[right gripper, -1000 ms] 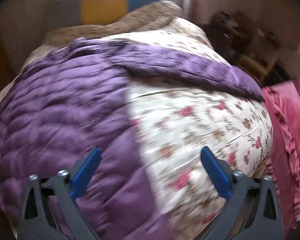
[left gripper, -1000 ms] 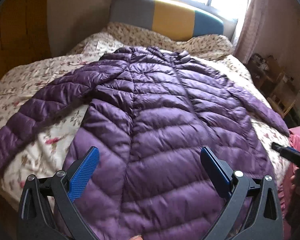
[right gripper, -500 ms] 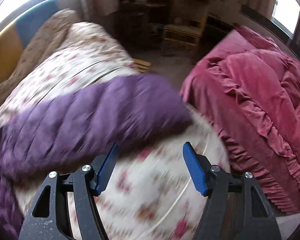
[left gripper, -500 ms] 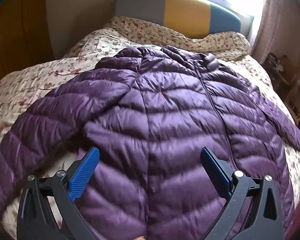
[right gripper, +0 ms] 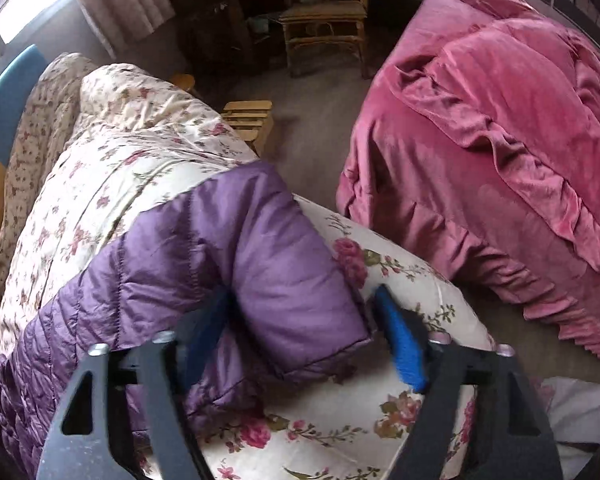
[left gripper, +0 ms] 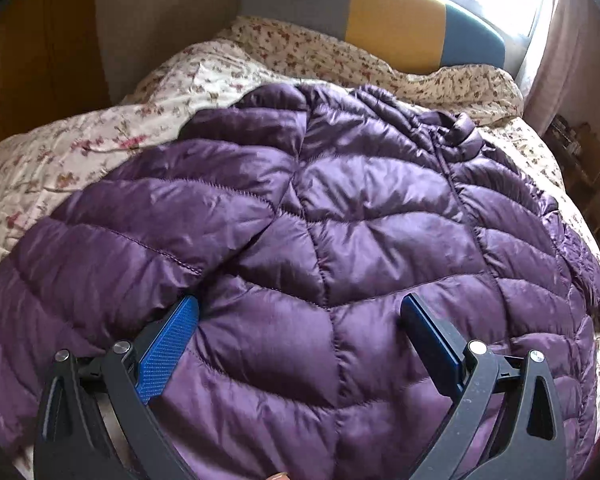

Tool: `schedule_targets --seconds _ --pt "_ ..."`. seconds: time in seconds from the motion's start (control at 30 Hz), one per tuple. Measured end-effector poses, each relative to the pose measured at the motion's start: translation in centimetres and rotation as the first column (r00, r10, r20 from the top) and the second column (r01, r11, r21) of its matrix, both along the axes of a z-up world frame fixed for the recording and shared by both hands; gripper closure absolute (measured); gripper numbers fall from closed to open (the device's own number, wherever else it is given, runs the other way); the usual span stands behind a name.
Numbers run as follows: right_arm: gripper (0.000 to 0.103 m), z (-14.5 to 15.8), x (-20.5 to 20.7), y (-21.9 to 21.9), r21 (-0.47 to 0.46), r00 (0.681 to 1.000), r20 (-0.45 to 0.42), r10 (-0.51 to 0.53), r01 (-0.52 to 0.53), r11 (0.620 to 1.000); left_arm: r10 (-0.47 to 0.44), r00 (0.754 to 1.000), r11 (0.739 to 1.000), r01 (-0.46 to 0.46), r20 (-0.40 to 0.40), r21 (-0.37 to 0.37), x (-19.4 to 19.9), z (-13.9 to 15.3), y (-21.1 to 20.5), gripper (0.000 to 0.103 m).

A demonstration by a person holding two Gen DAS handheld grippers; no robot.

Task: Fold large clothes
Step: 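Grasp the purple jacket's sleeve cuff with the right gripper, then fold the held sleeve across the jacket body with the right gripper, release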

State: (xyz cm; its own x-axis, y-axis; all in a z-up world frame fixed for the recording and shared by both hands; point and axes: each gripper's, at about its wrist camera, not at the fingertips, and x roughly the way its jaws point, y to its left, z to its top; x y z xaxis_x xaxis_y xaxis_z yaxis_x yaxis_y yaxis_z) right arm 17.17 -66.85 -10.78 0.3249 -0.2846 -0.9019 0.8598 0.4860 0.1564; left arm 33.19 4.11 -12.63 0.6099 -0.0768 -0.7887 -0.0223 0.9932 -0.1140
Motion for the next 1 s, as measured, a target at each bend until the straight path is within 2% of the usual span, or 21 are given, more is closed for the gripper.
schedule_targets --seconds 0.03,0.07,0.13,0.37,0.6,0.67,0.87,1.0 --pt "0.062 0.2 0.3 0.2 -0.001 1.000 0.006 0.006 -0.006 1.000 0.002 1.000 1.000 -0.002 -0.003 0.000 0.1 -0.2 0.1 0.003" --pt "0.080 0.5 0.6 0.4 0.010 1.000 0.023 0.012 -0.012 1.000 0.001 1.000 1.000 -0.001 -0.008 -0.008 0.3 -0.5 0.2 0.003" --pt "0.084 1.0 1.3 0.9 0.005 0.999 0.032 0.017 -0.017 1.000 0.002 1.000 1.000 -0.002 -0.013 -0.013 0.4 -0.9 0.3 0.003" --pt "0.088 4.4 5.0 5.6 -0.073 0.987 0.090 0.134 -0.128 0.989 -0.002 1.000 0.999 0.001 -0.012 -0.032 0.3 -1.1 0.5 0.003" --pt "0.088 7.7 10.6 13.1 -0.140 0.944 0.132 0.303 -0.284 0.948 -0.002 1.000 0.998 0.002 -0.006 -0.055 0.2 -1.0 1.0 0.003" --pt "0.089 8.1 12.1 15.3 -0.151 0.928 0.135 0.346 -0.326 0.933 0.001 1.000 0.998 -0.001 -0.006 -0.065 0.2 -0.8 1.1 0.007" --pt "0.089 7.8 16.8 23.3 -0.191 0.862 0.099 0.496 -0.473 0.860 0.016 1.000 0.995 -0.016 -0.001 -0.098 -0.2 -0.5 2.1 0.019" --pt "0.089 7.0 19.8 29.7 -0.268 0.785 0.000 0.620 -0.597 0.756 0.016 1.000 0.993 -0.016 0.000 -0.114 -0.3 -0.4 2.7 0.024"
